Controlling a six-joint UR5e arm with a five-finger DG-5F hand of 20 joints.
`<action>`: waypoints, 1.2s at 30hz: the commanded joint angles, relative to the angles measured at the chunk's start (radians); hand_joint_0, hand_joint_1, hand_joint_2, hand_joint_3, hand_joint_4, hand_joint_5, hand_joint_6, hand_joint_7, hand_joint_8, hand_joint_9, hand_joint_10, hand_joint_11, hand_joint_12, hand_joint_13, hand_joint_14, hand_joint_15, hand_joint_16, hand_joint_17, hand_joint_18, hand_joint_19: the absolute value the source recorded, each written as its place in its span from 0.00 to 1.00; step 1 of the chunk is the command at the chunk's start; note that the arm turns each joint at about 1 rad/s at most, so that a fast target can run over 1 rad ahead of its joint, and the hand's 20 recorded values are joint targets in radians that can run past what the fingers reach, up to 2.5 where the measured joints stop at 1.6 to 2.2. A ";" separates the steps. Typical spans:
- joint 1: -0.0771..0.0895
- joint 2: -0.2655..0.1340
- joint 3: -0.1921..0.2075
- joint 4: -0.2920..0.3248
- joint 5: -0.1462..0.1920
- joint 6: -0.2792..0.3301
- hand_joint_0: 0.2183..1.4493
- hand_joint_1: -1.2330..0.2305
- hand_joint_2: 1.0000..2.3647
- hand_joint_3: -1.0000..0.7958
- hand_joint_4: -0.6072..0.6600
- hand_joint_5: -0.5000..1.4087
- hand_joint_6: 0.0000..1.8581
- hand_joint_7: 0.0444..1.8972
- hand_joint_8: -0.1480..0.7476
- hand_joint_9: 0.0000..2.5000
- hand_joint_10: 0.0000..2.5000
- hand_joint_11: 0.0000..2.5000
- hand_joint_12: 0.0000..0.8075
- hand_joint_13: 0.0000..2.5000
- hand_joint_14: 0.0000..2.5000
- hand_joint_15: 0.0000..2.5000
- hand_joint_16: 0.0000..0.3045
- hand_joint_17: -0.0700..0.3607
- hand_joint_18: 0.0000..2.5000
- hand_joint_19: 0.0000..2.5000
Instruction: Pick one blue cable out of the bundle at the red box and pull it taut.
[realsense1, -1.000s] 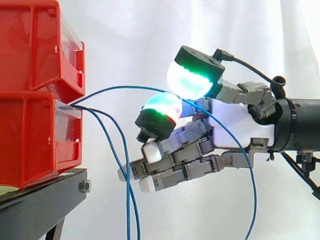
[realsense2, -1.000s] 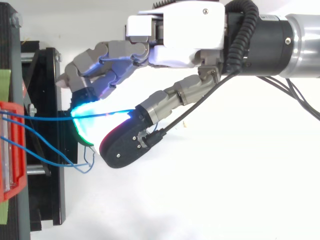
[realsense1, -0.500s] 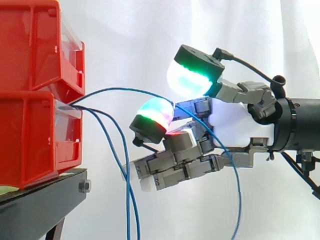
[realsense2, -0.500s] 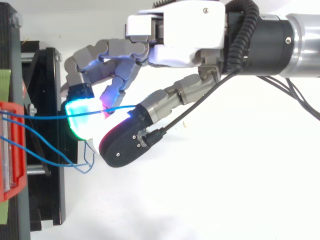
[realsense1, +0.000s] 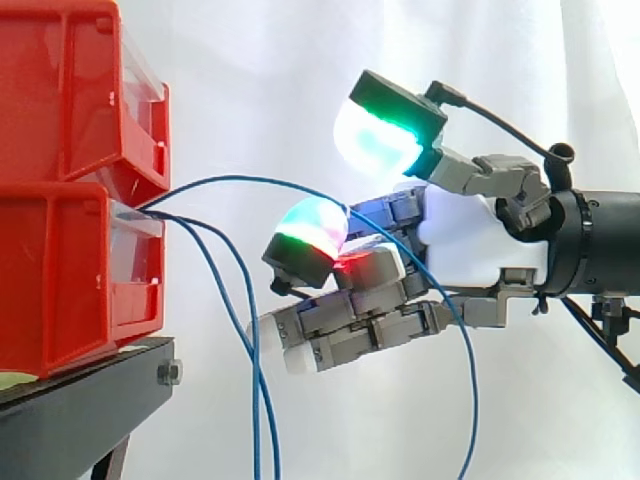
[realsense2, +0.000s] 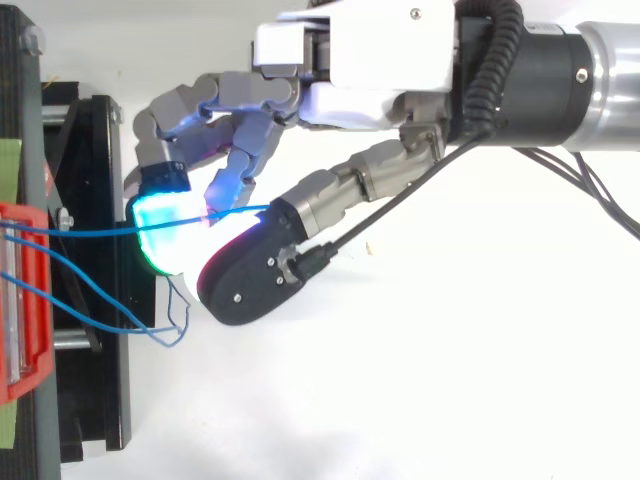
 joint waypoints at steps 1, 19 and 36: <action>-0.003 0.000 0.000 0.000 0.000 -0.003 0.28 0.45 0.00 0.31 0.68 0.25 0.27 0.66 0.50 0.44 0.01 0.47 0.42 0.18 0.00 0.10 0.16 0.42 0.12 0.12; -0.004 0.007 0.009 0.000 0.001 -0.035 0.31 0.42 0.01 0.43 0.71 0.25 0.27 0.73 0.52 0.41 0.01 0.41 0.43 0.17 0.00 0.10 0.16 0.42 0.12 0.12; -0.007 0.037 0.009 -0.032 0.003 -0.092 0.27 0.35 0.01 0.37 0.66 0.24 0.33 0.60 0.53 0.35 0.01 0.34 0.44 0.14 0.00 0.09 0.16 0.42 0.11 0.12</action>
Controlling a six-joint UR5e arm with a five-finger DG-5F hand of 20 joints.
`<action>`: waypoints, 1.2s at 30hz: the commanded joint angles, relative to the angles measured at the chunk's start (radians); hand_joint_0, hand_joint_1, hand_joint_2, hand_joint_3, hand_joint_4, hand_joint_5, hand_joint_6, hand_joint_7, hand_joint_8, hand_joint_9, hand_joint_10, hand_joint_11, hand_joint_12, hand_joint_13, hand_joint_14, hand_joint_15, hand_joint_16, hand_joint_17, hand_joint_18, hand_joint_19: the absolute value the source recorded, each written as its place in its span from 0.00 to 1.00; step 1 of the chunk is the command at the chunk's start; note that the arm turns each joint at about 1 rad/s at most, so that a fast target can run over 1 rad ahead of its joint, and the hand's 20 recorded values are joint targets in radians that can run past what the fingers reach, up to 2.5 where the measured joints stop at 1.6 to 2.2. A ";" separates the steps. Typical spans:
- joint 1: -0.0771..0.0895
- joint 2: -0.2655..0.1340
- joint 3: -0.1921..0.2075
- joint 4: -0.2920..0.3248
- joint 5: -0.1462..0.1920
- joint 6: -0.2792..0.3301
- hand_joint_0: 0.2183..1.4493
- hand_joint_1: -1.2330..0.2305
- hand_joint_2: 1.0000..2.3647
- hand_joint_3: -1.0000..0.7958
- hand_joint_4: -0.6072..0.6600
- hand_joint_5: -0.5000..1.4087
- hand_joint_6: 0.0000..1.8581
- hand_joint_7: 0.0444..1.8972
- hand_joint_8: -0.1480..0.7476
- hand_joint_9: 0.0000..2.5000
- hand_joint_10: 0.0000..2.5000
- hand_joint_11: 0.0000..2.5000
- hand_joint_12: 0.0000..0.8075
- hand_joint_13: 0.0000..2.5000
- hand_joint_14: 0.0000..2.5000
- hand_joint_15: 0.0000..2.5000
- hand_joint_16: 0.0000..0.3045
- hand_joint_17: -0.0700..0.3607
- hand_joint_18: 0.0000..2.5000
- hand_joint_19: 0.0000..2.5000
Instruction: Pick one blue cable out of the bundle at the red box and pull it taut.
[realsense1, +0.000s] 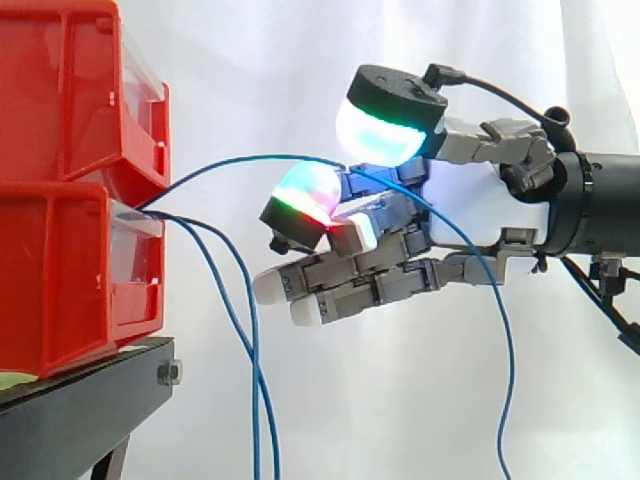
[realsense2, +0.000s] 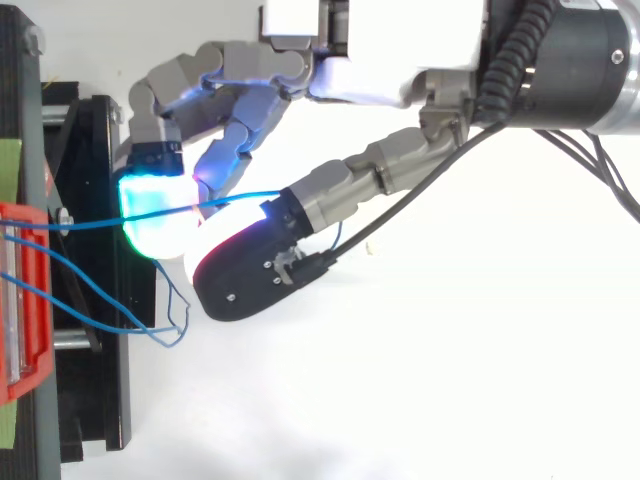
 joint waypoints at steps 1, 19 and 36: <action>-0.001 0.005 0.000 -0.015 0.000 -0.010 0.27 0.36 0.01 0.36 0.66 0.24 0.33 0.60 0.53 0.36 0.01 0.34 0.44 0.14 0.00 0.09 0.16 0.42 0.11 0.12; -0.003 0.005 0.000 -0.029 0.000 -0.019 0.31 0.37 0.01 0.37 0.63 0.24 0.36 0.56 0.53 0.42 0.01 0.46 0.43 0.17 0.00 0.09 0.15 0.41 0.13 0.11; 0.002 0.007 0.003 -0.024 0.000 -0.019 0.32 0.33 0.01 0.37 0.61 0.23 0.39 0.57 0.52 0.46 0.00 0.57 0.44 0.18 0.00 0.10 0.15 0.41 0.15 0.10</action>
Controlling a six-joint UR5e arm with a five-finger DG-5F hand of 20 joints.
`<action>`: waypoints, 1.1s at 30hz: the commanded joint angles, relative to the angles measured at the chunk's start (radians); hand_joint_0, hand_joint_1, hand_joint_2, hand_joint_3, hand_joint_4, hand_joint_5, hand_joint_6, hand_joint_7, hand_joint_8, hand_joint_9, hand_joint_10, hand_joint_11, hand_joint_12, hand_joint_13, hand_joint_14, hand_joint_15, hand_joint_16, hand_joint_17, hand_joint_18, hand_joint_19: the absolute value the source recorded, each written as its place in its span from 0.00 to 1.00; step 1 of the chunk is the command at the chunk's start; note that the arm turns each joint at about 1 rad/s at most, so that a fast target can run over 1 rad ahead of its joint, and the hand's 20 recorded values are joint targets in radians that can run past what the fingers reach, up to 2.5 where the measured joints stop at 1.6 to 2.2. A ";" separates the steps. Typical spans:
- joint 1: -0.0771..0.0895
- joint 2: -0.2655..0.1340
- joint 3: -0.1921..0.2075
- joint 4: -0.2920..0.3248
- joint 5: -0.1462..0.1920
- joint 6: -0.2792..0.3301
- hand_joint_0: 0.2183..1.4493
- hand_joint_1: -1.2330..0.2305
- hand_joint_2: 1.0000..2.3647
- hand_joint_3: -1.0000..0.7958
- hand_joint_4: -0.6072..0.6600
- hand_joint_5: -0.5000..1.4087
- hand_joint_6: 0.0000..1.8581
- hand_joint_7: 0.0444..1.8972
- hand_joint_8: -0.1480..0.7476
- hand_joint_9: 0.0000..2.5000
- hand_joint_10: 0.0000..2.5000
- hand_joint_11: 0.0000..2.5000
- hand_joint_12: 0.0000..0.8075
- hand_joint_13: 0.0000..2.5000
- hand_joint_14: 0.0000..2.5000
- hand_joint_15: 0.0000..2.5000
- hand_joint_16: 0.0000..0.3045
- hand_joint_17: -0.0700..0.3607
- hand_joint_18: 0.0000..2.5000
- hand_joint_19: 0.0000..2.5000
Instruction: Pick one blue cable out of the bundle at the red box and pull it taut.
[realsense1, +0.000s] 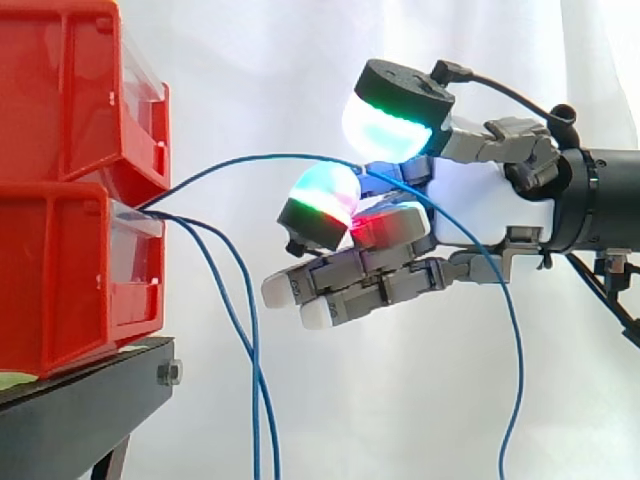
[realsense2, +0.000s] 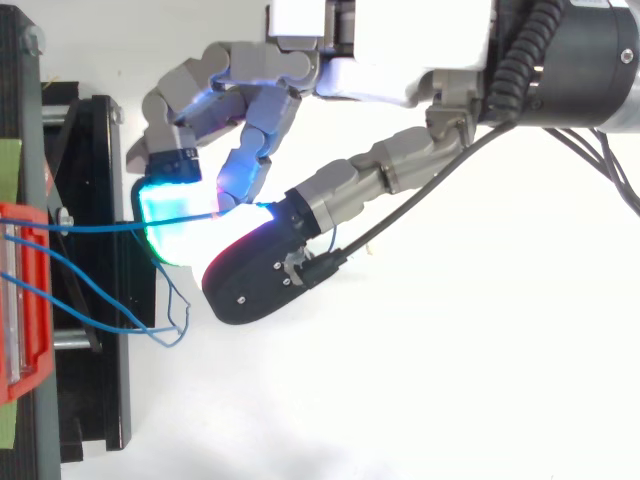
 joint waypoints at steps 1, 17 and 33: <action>0.001 0.000 0.005 -0.002 0.000 0.000 0.32 0.33 0.01 0.37 0.61 0.23 0.39 0.57 0.52 0.46 0.00 0.57 0.44 0.18 0.00 0.10 0.15 0.41 0.15 0.10; 0.001 0.000 0.014 -0.002 0.000 -0.008 0.31 0.36 0.01 0.36 0.63 0.23 0.40 0.57 0.50 0.50 0.00 0.60 0.44 0.20 0.00 0.10 0.15 0.40 0.16 0.10; -0.002 0.000 0.014 -0.004 0.000 -0.052 0.31 0.34 0.01 0.37 0.63 0.23 0.40 0.56 0.52 0.50 0.00 0.58 0.45 0.20 0.00 0.10 0.15 0.41 0.16 0.10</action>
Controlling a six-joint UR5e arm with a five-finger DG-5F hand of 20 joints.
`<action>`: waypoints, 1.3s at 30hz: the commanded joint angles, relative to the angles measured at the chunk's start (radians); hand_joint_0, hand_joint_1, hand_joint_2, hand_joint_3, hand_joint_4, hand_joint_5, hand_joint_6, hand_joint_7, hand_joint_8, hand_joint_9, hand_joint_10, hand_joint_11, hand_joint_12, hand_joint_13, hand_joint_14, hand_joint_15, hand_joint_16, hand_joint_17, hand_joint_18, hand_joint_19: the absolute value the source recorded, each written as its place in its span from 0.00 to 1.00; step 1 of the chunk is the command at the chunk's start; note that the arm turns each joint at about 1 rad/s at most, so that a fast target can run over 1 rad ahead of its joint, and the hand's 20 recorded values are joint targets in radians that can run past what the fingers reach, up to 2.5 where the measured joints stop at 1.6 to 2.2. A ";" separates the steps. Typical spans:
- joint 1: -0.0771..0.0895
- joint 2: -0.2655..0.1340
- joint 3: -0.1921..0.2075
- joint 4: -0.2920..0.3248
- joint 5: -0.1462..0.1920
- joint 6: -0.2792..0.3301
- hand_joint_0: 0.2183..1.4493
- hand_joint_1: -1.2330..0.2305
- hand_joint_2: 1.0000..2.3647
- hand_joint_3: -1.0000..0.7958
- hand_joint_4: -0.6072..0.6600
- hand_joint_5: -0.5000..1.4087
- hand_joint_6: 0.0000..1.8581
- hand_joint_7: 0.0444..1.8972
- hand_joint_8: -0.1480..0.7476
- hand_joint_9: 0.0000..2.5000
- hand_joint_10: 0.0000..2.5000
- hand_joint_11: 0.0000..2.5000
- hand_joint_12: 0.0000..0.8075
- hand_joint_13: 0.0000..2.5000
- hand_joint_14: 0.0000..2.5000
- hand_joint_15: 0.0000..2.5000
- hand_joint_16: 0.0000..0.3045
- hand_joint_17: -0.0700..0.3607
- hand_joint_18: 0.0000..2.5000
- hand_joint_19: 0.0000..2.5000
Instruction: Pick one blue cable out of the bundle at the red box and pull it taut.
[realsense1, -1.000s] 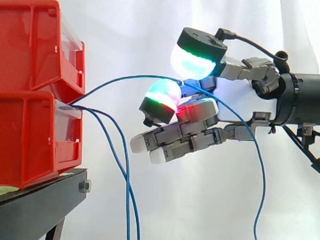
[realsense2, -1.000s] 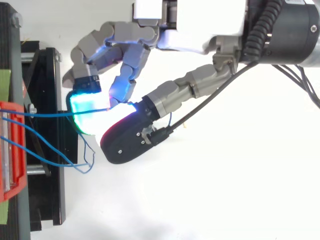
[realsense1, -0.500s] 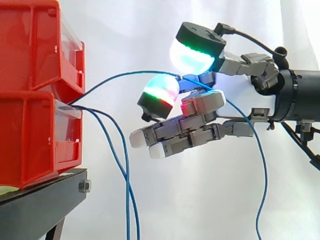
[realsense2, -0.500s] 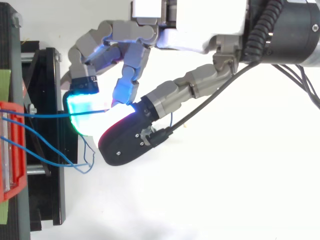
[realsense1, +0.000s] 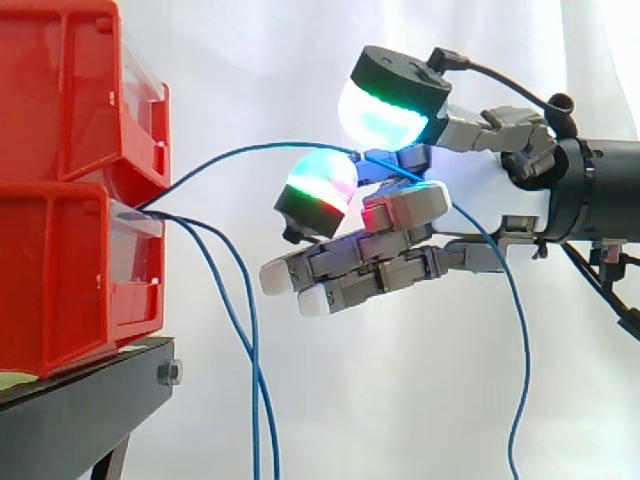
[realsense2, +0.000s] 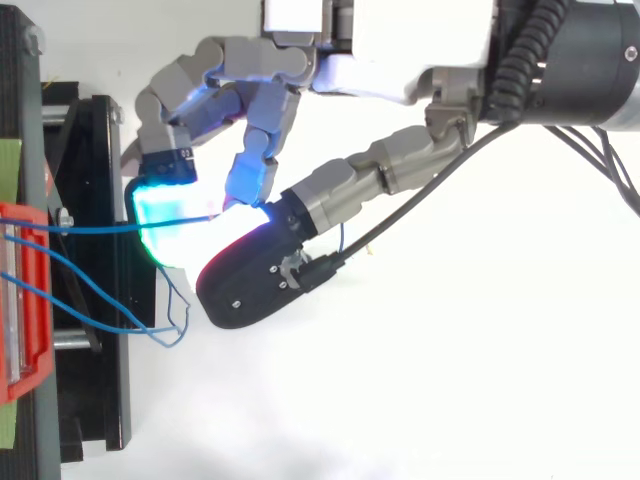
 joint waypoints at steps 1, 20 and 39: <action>-0.001 0.001 0.000 -0.001 0.000 -0.026 0.31 0.34 0.01 0.37 0.63 0.23 0.40 0.57 0.52 0.50 0.00 0.58 0.45 0.20 0.00 0.10 0.15 0.41 0.16 0.11; 0.000 0.001 0.034 -0.062 0.000 -0.069 0.32 0.31 0.01 0.38 0.63 0.22 0.44 0.62 0.54 0.48 0.00 0.55 0.45 0.20 0.00 0.10 0.16 0.41 0.17 0.11; -0.001 0.001 0.043 -0.063 0.000 -0.113 0.32 0.30 0.01 0.36 0.64 0.22 0.45 0.59 0.54 0.48 0.00 0.56 0.45 0.21 0.00 0.10 0.16 0.41 0.18 0.11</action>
